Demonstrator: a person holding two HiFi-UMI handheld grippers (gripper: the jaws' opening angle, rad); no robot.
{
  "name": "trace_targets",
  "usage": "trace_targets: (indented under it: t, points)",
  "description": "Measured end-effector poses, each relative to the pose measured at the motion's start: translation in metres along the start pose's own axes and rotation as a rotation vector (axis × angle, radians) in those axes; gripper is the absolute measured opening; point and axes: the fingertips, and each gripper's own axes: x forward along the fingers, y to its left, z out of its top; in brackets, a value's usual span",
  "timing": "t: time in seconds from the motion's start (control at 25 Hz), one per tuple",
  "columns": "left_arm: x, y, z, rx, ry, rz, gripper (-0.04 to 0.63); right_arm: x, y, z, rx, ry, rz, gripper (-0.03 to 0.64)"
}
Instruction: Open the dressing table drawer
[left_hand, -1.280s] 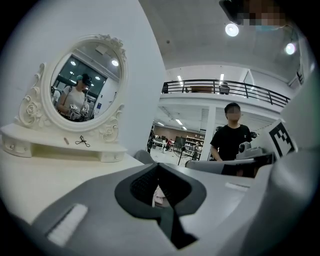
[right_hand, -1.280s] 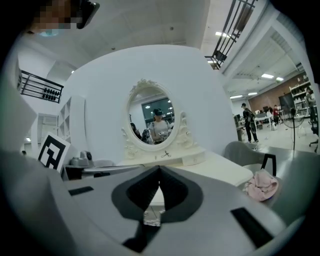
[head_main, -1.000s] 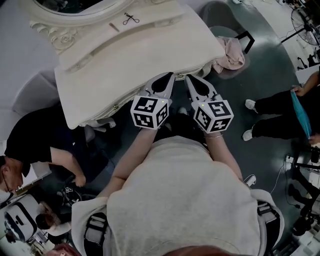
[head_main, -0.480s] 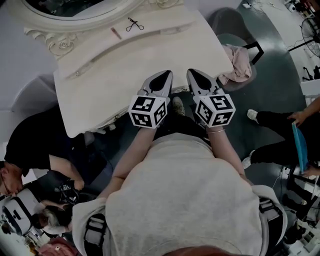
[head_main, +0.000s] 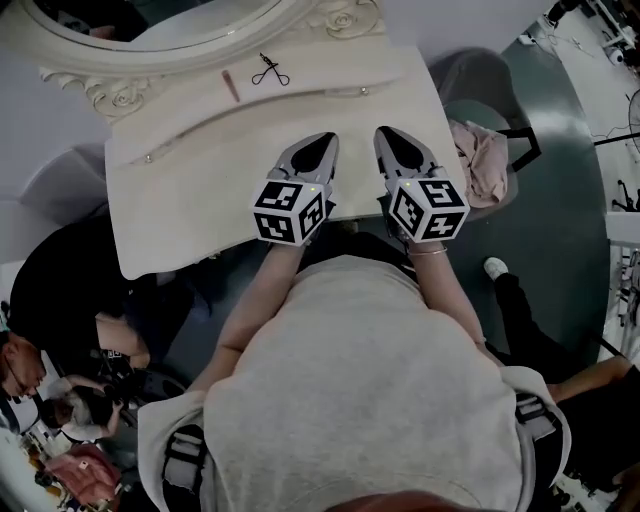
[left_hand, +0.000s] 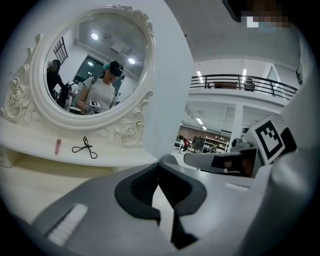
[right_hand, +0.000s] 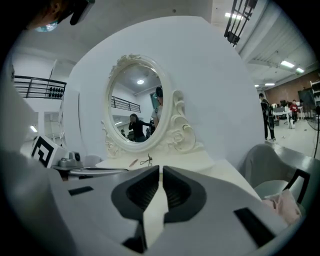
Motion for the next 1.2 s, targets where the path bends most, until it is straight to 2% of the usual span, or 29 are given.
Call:
trace_targets:
  t: [0.2, 0.64, 0.72, 0.76, 0.8, 1.2]
  points:
    - [0.033, 0.021, 0.002, -0.03, 0.009, 0.06, 0.009, 0.034, -0.027, -0.001, 0.01, 0.042, 0.054, 0.009]
    - [0.077, 0.052, -0.023, -0.11, 0.083, 0.157, 0.009, 0.089, -0.066, -0.029, 0.047, 0.172, 0.133, 0.012]
    - [0.081, 0.057, -0.027, -0.118, 0.096, 0.168, 0.009, 0.098, -0.069, -0.036, 0.064, 0.2, 0.15, 0.024]
    - [0.083, 0.058, -0.029, -0.122, 0.103, 0.174, 0.009, 0.102, -0.07, -0.041, 0.076, 0.219, 0.159, 0.053]
    - [0.085, 0.06, -0.031, -0.125, 0.109, 0.179, 0.009, 0.106, -0.073, -0.045, 0.088, 0.235, 0.161, 0.086]
    - [0.1, 0.072, -0.052, -0.148, 0.154, 0.175, 0.009, 0.14, -0.097, -0.075, 0.138, 0.289, 0.098, 0.123]
